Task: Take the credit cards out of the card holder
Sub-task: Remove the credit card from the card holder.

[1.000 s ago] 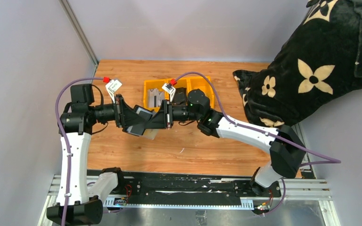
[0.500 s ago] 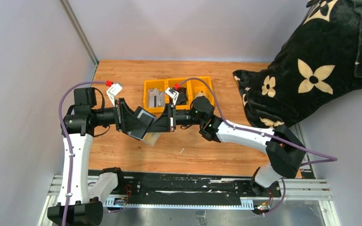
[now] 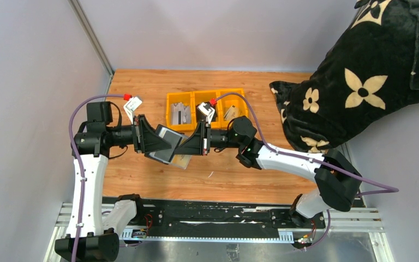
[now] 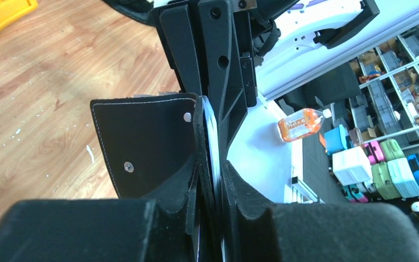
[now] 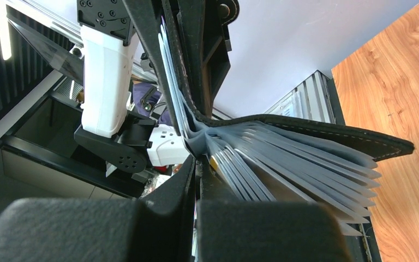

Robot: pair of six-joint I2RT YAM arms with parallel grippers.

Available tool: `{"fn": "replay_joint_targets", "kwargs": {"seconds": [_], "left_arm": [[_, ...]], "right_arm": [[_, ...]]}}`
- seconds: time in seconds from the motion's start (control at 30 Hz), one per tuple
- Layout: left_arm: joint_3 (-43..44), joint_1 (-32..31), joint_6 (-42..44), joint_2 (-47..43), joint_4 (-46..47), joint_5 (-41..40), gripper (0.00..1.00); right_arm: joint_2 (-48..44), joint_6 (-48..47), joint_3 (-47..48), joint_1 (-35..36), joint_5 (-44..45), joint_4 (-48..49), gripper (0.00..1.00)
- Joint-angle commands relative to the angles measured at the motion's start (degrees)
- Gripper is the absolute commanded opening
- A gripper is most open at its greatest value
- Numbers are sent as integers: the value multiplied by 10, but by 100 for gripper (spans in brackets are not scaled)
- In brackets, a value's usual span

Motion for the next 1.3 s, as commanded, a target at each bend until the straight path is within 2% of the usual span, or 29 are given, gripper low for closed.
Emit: {"fn": "replay_joint_targets", "kwargs": {"seconds": [0.0, 0.03, 0.2, 0.33, 0.43, 0.53, 0.8, 0.93, 1.13, 1.27], "left_arm": [[2, -2, -10, 0, -12, 28, 16], [2, -2, -10, 0, -13, 26, 14], [6, -2, -13, 0, -12, 23, 9], [8, -2, -17, -1, -12, 23, 8], [10, -2, -16, -2, -12, 23, 8], [13, -2, -19, 1, -12, 26, 8], [20, -2, -20, 1, -12, 29, 9], [25, -2, -31, 2, -12, 29, 12], [32, -2, -39, 11, -12, 26, 22], [38, -2, -40, 16, -12, 28, 23]], "right_arm": [[-26, 2, -9, -11, 22, 45, 0], [-26, 3, -8, -11, 22, 45, 0], [-16, 4, 12, -11, 26, 41, 33], [-6, 2, 30, -11, 28, 35, 37], [1, 4, 40, -11, 26, 36, 35], [6, 6, 44, -11, 28, 41, 25], [13, 13, 45, -11, 36, 48, 13], [13, 22, 36, -11, 42, 67, 0], [-1, 44, 7, -11, 40, 109, 0], [2, 102, -5, -11, 21, 157, 0]]}}
